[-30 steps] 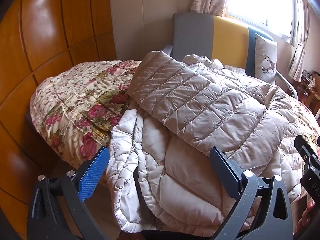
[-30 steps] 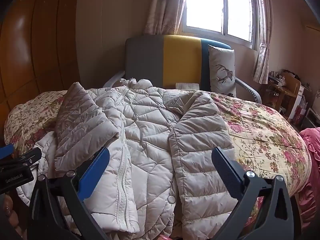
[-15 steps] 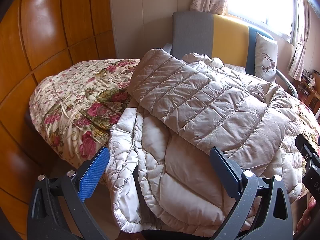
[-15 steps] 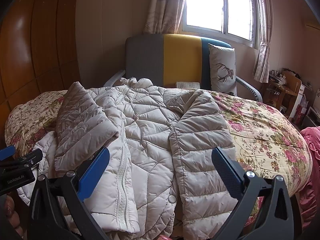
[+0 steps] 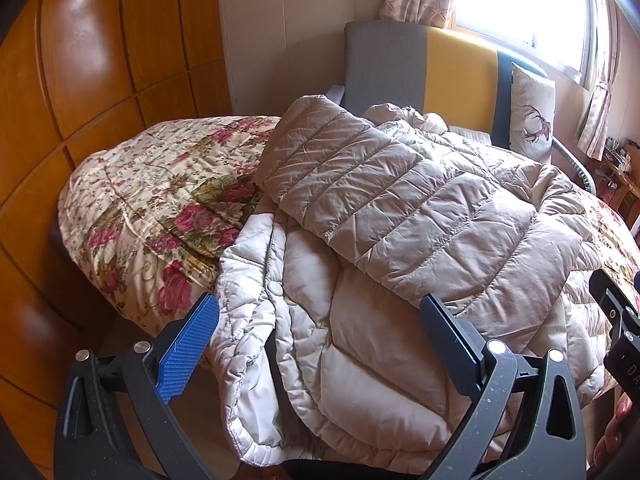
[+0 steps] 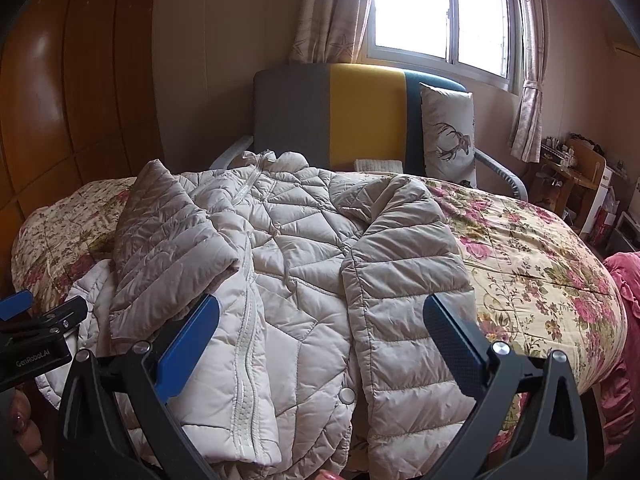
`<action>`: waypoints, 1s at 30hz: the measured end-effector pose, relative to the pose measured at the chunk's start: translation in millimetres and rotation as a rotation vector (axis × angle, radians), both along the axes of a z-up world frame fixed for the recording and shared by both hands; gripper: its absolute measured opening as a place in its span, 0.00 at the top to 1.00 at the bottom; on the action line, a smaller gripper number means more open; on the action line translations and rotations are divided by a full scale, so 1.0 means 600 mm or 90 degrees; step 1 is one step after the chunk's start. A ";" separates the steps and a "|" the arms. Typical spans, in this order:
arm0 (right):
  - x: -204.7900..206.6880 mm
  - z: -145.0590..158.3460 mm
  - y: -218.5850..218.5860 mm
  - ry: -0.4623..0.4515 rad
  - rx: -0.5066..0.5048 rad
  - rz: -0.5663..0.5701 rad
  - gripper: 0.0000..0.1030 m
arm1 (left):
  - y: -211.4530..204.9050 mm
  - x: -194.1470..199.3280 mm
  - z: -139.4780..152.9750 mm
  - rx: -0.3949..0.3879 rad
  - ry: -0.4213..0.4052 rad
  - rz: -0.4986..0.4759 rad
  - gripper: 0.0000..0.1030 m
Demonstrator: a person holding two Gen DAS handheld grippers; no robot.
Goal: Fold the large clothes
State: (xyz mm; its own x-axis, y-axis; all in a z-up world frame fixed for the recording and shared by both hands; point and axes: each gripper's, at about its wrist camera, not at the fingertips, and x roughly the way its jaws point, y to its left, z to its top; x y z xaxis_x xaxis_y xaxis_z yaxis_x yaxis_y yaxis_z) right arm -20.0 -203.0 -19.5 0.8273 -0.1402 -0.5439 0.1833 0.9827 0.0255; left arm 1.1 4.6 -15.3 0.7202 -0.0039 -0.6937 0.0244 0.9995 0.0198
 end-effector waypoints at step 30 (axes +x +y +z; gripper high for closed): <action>0.008 0.006 -0.017 -0.012 0.005 0.012 0.02 | 0.004 0.016 -0.017 -0.090 0.058 -0.084 0.04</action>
